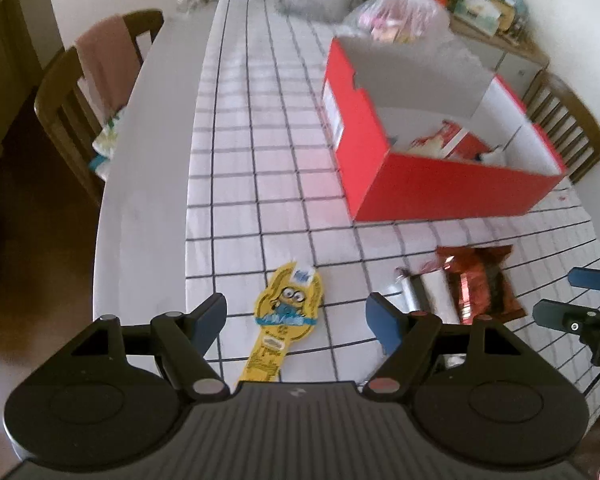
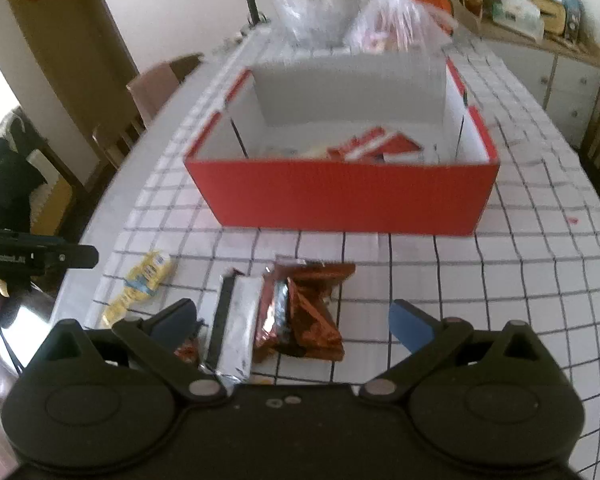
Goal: Organize snacks
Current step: 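Move both tools back toward the remaining snacks on the table, then grasp the yellow Minion snack with left tool while right tool grasps brown chocolate packet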
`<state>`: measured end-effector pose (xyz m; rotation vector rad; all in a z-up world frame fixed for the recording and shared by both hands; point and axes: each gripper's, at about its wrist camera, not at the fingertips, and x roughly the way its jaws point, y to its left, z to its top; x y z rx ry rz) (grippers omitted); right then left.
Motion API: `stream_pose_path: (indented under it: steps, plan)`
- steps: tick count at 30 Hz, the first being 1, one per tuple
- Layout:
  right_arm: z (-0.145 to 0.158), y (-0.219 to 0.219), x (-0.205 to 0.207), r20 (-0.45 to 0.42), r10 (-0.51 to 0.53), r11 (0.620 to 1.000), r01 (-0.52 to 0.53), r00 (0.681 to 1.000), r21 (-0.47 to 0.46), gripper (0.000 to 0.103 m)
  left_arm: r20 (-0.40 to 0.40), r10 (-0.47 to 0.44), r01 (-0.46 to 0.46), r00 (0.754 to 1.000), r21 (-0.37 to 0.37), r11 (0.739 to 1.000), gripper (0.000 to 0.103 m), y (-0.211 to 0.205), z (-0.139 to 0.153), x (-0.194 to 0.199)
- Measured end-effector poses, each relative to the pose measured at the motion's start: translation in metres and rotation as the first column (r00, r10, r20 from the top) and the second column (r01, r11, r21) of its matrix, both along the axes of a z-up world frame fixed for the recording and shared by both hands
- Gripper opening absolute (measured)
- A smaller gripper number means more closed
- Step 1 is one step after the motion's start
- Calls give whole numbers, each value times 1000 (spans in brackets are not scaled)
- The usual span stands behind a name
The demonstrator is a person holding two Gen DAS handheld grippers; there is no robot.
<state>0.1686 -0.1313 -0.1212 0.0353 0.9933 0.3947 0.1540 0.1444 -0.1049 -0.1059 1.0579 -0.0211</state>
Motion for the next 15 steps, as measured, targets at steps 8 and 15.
stream_pose_path:
  steps: [8,15]
  plan:
    - [-29,8,17,-86,5,999,-8,996,-32,103,-105,-17,18,994,12,1000,76,1,-45,21]
    - [-46,12,31,-118,-3,998,-3,993,-56,101,-135,-21,26,991,38,999,76,-4,-67,32]
